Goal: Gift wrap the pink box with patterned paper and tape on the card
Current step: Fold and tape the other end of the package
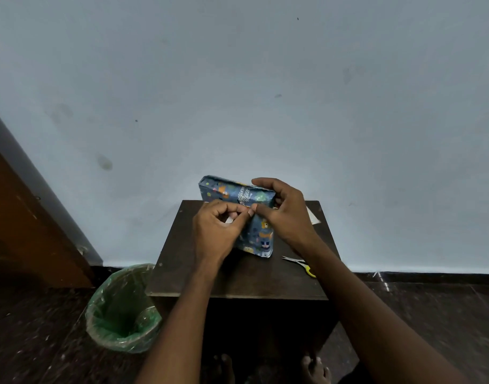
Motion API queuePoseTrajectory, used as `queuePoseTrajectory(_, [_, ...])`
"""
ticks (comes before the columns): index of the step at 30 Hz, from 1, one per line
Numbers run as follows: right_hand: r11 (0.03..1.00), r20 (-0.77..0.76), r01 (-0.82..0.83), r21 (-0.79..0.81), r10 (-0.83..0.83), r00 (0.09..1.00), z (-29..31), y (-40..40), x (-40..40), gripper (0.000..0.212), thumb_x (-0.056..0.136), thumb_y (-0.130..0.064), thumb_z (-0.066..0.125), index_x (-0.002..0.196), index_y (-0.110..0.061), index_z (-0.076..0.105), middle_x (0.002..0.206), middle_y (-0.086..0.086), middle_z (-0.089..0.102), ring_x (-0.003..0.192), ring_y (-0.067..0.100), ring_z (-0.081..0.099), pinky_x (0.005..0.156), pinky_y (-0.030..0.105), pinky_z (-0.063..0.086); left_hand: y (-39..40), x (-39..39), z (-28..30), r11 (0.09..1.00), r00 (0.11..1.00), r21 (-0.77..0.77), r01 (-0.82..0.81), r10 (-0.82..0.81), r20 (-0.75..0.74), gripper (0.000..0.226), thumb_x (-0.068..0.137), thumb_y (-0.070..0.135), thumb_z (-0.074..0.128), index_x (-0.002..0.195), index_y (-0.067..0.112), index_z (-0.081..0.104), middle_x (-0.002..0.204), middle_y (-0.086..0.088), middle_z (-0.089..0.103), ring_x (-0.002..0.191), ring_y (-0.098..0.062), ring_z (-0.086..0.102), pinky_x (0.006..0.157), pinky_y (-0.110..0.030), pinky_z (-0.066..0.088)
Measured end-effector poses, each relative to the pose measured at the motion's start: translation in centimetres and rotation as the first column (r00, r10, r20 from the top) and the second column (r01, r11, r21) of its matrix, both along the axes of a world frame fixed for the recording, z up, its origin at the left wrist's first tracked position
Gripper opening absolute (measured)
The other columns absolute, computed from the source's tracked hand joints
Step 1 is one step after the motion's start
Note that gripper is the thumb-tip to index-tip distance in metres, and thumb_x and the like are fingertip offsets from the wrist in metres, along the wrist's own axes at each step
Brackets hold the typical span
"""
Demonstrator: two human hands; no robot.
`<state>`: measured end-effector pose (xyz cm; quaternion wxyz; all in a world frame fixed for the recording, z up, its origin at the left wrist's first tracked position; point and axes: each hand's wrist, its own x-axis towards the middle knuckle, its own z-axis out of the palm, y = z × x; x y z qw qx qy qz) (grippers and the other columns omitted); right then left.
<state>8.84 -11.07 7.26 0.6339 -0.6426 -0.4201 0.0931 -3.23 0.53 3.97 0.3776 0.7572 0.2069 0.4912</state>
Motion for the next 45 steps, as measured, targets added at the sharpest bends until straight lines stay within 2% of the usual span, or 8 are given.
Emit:
queuePoseTrajectory(5, [0.994, 0.055, -0.106, 0.009, 0.106, 0.993, 0.6, -0.9, 1.4, 0.034, 0.088, 0.004, 0.075, 0.113, -0.018, 0.074, 0.113, -0.004, 0.075, 0.102, 0.026, 0.072, 0.089, 0.048, 0.06, 0.0, -0.6, 0.5, 0.992, 0.996, -0.11, 0.055, -0.047, 0.077, 0.008, 0.086, 0.018, 0.089, 0.084, 0.021, 0.081, 0.065, 0.004, 0.067, 0.06, -0.012, 0.059, 0.062, -0.028, 0.05])
queuePoseTrajectory(9, [0.977, -0.09, -0.207, 0.055, 0.211, 0.973, 0.2, -1.5, 2.5, 0.031, 0.09, 0.011, 0.069, 0.114, -0.009, 0.071, 0.11, 0.004, 0.074, 0.098, 0.022, 0.07, 0.085, 0.041, 0.059, -0.2, -1.1, 1.8, 0.998, 0.987, -0.031, -0.05, 0.054, 0.151, 0.022, 0.085, 0.012, 0.089, 0.1, 0.019, 0.075, 0.063, -0.001, 0.061, 0.06, -0.02, 0.06, 0.064, -0.03, 0.053])
queuePoseTrajectory(14, [0.94, -0.274, -0.323, 0.111, 0.341, 0.899, 0.0, -1.6, 3.6, 0.036, 0.091, 0.015, 0.065, 0.119, -0.007, 0.066, 0.111, 0.006, 0.07, 0.101, 0.022, 0.066, 0.087, 0.037, 0.057, 0.4, -2.1, 2.6, 0.974, 0.977, 0.118, -0.193, 0.18, 0.11, 0.056, 0.082, 0.035, 0.09, 0.133, 0.025, 0.071, 0.061, 0.01, 0.062, 0.061, -0.013, 0.064, 0.08, -0.042, 0.057])
queuePoseTrajectory(20, [0.924, -0.358, -0.366, 0.108, 0.38, 0.853, 0.4, -1.3, 3.5, 0.035, 0.091, 0.008, 0.065, 0.122, -0.008, 0.066, 0.115, 0.008, 0.07, 0.104, 0.022, 0.065, 0.088, 0.034, 0.056, 1.7, -2.8, 3.2, 0.97, 0.984, 0.167, -0.175, 0.177, 0.001, 0.034, 0.08, 0.052, 0.083, 0.103, 0.027, 0.085, 0.056, 0.011, 0.063, 0.057, -0.009, 0.063, 0.072, -0.041, 0.058])
queuePoseTrajectory(27, [0.979, -0.423, -0.143, 0.144, 0.192, 0.885, 0.5, 0.1, 1.6, 0.028, 0.092, 0.008, 0.063, 0.112, -0.009, 0.069, 0.1, 0.005, 0.073, 0.087, 0.021, 0.07, 0.072, 0.033, 0.059, 0.9, -2.6, 3.4, 0.952, 0.969, 0.198, -0.235, 0.246, -0.034, 0.036, 0.081, 0.058, 0.078, 0.101, 0.029, 0.084, 0.055, 0.011, 0.06, 0.058, -0.011, 0.063, 0.082, -0.048, 0.056])
queuePoseTrajectory(36, [0.972, -0.345, -0.207, 0.111, 0.234, 0.909, 1.0, -0.3, 2.0, 0.034, 0.089, 0.008, 0.066, 0.116, -0.012, 0.071, 0.111, 0.008, 0.068, 0.099, 0.022, 0.068, 0.083, 0.037, 0.057, 0.6, -2.4, 4.3, 0.857, 0.948, 0.46, -0.232, 0.306, -0.093, 0.031, 0.082, 0.045, 0.083, 0.109, 0.029, 0.084, 0.059, 0.012, 0.065, 0.069, -0.018, 0.061, 0.095, -0.039, 0.04])
queuePoseTrajectory(40, [0.972, -0.318, -0.218, 0.091, 0.236, 0.918, 1.2, -0.2, 1.5, 0.035, 0.087, 0.01, 0.061, 0.116, -0.008, 0.07, 0.11, 0.011, 0.072, 0.098, 0.025, 0.069, 0.084, 0.043, 0.058, 0.4, -1.9, 5.3, 0.885, 0.955, 0.429, -0.183, 0.263, -0.136, 0.028, 0.081, 0.031, 0.085, 0.11, 0.029, 0.084, 0.06, 0.014, 0.063, 0.071, -0.018, 0.062, 0.092, -0.042, 0.048])
queuePoseTrajectory(45, [0.973, -0.197, -0.224, 0.059, 0.231, 0.953, 0.9, -0.9, 1.2, 0.044, 0.086, 0.009, 0.07, 0.123, -0.015, 0.067, 0.114, 0.013, 0.07, 0.096, 0.024, 0.068, 0.084, 0.045, 0.06, 0.0, -1.7, 5.9, 0.938, 0.923, 0.27, -0.218, 0.288, -0.256, 0.031, 0.085, 0.039, 0.085, 0.116, 0.039, 0.08, 0.065, 0.019, 0.06, 0.092, -0.016, 0.067, 0.077, -0.036, 0.055])
